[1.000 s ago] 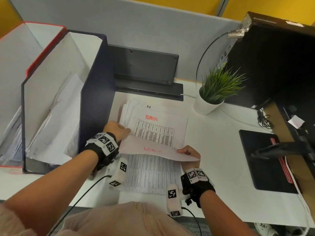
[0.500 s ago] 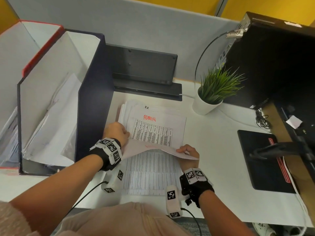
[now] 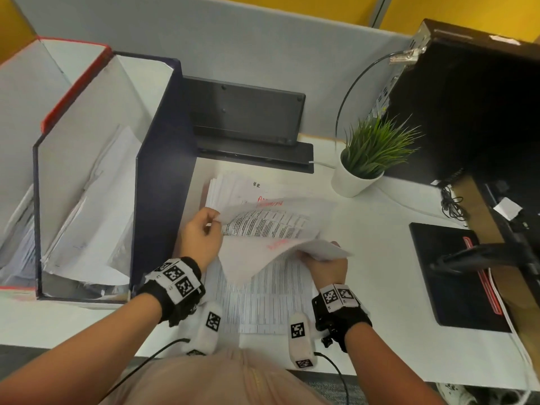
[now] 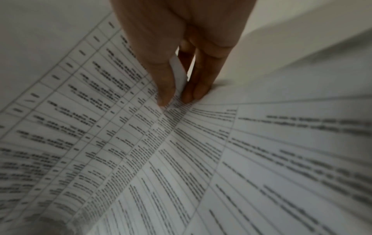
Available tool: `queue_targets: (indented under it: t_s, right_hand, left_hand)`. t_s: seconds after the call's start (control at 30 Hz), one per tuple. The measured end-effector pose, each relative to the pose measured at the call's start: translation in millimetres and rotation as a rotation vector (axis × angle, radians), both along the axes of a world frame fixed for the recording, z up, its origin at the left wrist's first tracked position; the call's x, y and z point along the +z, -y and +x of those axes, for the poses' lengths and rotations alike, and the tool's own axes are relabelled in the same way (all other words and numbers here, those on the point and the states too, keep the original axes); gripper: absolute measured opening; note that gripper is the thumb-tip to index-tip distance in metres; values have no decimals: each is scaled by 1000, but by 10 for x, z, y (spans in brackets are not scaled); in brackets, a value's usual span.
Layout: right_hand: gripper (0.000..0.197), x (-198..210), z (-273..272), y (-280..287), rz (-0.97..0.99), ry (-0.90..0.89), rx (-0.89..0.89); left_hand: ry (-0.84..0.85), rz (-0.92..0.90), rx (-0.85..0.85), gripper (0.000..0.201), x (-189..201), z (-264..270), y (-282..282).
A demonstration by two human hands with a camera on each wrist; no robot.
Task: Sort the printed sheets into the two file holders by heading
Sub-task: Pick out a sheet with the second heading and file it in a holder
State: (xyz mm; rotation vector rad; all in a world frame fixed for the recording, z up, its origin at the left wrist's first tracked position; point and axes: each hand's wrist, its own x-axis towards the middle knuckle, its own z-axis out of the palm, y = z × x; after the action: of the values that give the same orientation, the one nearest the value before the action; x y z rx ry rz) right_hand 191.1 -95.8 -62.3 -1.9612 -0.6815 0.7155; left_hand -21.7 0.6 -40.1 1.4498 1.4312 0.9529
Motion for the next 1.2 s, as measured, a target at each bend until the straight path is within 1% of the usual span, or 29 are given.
queue_targets:
  t_s: [0.07, 0.1, 0.13, 0.2, 0.23, 0.27, 0.3, 0.37, 0.4, 0.43, 0.47, 0.53, 0.57, 0.63, 0.7, 0.8, 0.9, 0.93, 1.0, 1.07, 1.13, 1.2]
  right_hand:
    - [47, 24, 15, -21, 39, -37, -52]
    - [52, 31, 26, -32, 29, -69, -65]
    - [51, 39, 41, -40, -4, -106, -56]
    - [30, 45, 68, -39, -96, -144, -14]
    - [23, 47, 68, -26, -123, -133, 0]
    - [22, 34, 67, -11, -96, -119, 12]
    - [24, 17, 63, 3, -8, -119, 20]
    - [37, -10, 35, 48, 157, -156, -1]
    - [41, -20, 22, 65, 188, -188, -16]
    - [42, -30, 12, 75, 197, -216, -29]
    - [41, -44, 9, 80, 201, -237, -42]
    - [40, -77, 18, 87, 210, -283, -52]
    - [41, -82, 18, 86, 207, -291, -49]
    - [43, -79, 14, 90, 195, -288, -36]
    - [44, -79, 22, 88, 185, -296, -32]
    - [43, -81, 38, 92, 159, -267, -22]
    - [44, -80, 43, 99, 160, -228, -7]
    - [46, -75, 46, 96, 157, -199, 9]
    - [48, -51, 56, 78, 144, -135, 47]
    - [48, -42, 62, 61, 136, -107, 50]
    - [43, -31, 42, 47, 169, -122, 0]
    - [40, -28, 20, 31, 208, -195, -52]
  left_hand:
    - [136, -105, 1, 22, 46, 4, 1]
    - [206, -162, -18, 27, 74, 13, 3]
    - [266, -210, -42, 32, 101, 21, 3]
    - [335, -278, -73, 38, 152, 38, -15]
    - [330, -304, -72, 37, 165, 41, -41]
    - [305, -328, -65, 33, 175, 37, -81]
    - [266, -361, -46, 28, 174, 32, -128]
    - [178, -423, 8, 21, 149, 20, -230]
    - [122, -422, 35, 20, 125, 16, -286]
    - [30, -406, 42, 20, 102, 13, -341]
    - [-106, -384, 18, 20, 78, 8, -387]
    - [-384, -356, -78, 19, 34, 10, -429]
    - [-477, -350, -118, 20, 20, 12, -435]
    - [-582, -343, -161, 27, 0, 25, -437]
    - [-666, -316, -168, 33, 6, 52, -416]
    - [-711, -256, -156, 36, 15, 84, -375]
    - [-654, -194, -165, 32, -6, 103, -345]
    - [-639, -173, -166, 34, -16, 104, -336]
    - [-633, -136, -154, 44, -32, 99, -316]
    - [-608, -109, -155, 44, -53, 85, -288]
    - [-577, -69, -151, 43, -60, 60, -237]
    - [-526, 40, -155, 35, -80, 32, -187]
